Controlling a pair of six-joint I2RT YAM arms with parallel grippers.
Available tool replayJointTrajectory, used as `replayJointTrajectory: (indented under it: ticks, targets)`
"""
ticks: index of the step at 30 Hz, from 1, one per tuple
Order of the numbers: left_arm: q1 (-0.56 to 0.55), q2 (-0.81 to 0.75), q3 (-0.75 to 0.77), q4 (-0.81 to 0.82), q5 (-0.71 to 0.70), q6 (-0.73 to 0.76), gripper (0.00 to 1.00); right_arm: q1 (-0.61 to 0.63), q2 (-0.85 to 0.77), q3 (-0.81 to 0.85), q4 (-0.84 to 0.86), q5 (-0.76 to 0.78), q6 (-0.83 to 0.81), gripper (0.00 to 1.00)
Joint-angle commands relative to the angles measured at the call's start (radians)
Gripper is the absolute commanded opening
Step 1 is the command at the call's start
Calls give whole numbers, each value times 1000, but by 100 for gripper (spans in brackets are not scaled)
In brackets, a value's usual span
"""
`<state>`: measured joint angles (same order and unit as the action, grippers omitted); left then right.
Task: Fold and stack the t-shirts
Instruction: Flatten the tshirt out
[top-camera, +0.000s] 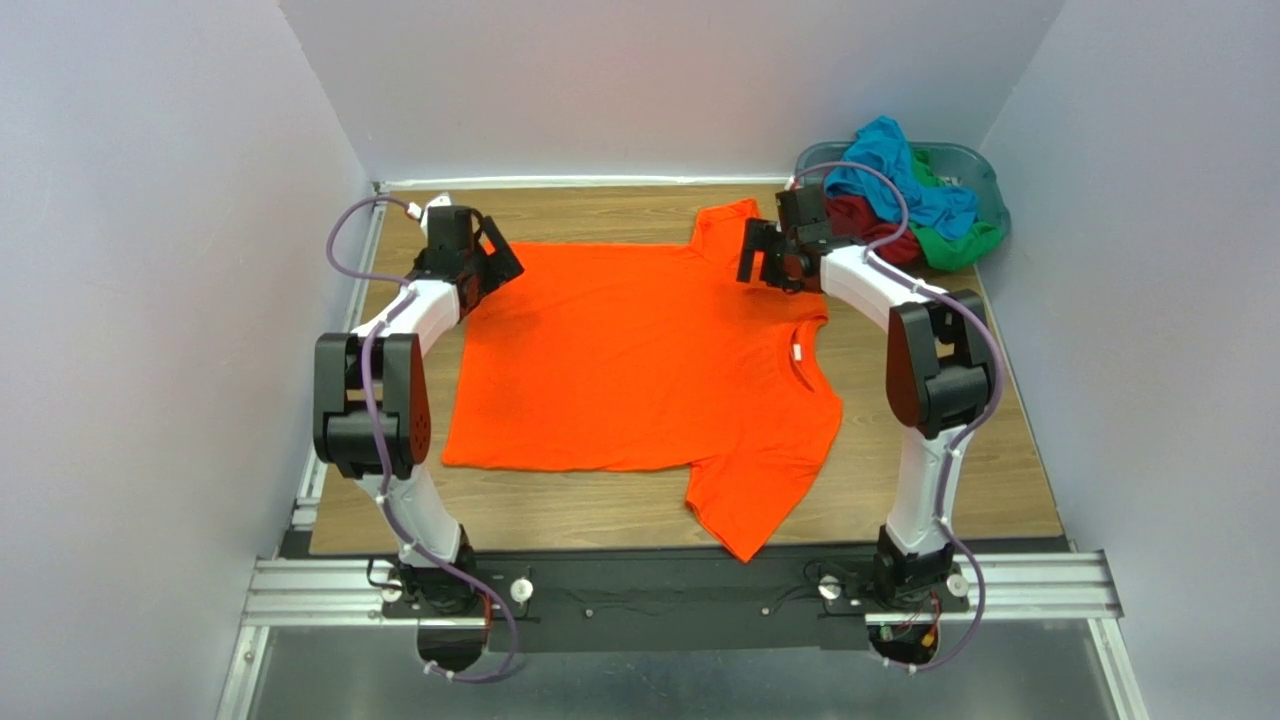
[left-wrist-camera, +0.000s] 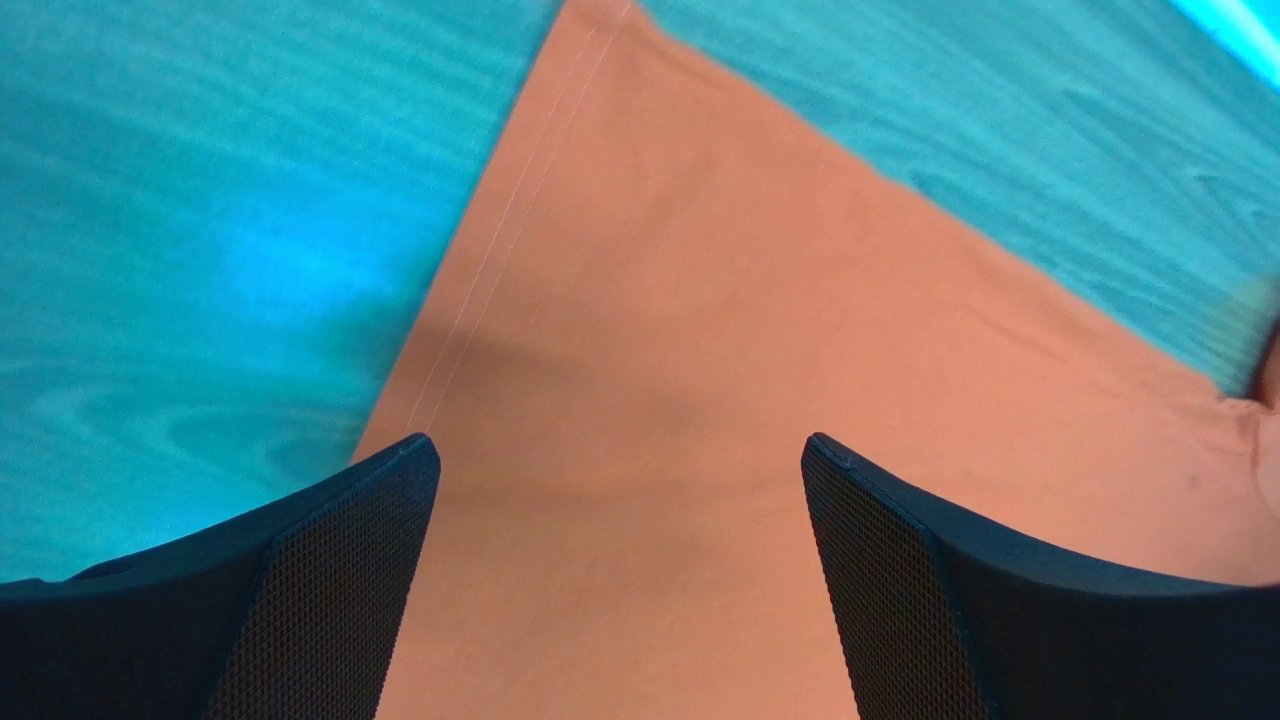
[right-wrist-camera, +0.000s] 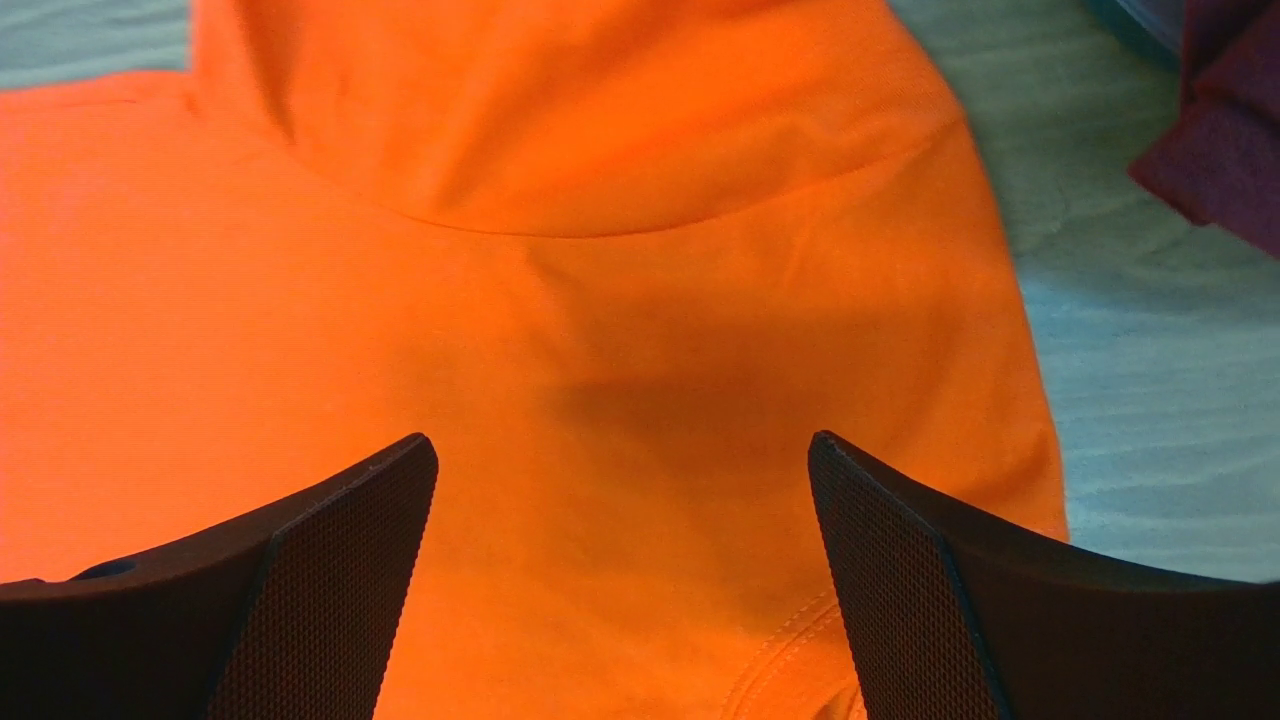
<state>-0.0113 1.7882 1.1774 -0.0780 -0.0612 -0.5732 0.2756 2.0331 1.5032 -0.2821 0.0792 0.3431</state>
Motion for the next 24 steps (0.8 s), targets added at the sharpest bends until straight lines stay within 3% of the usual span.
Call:
replayJointTrajectory:
  ticks: [1, 16, 24]
  targets:
    - [2, 49, 73, -26, 32, 22, 98, 5, 44, 3, -64, 83, 8, 100]
    - [2, 235, 217, -51, 57, 42, 99, 5, 242, 153, -127, 96, 16, 100]
    - [2, 361, 358, -155, 70, 29, 99, -3, 305, 215, -143, 91, 16, 100]
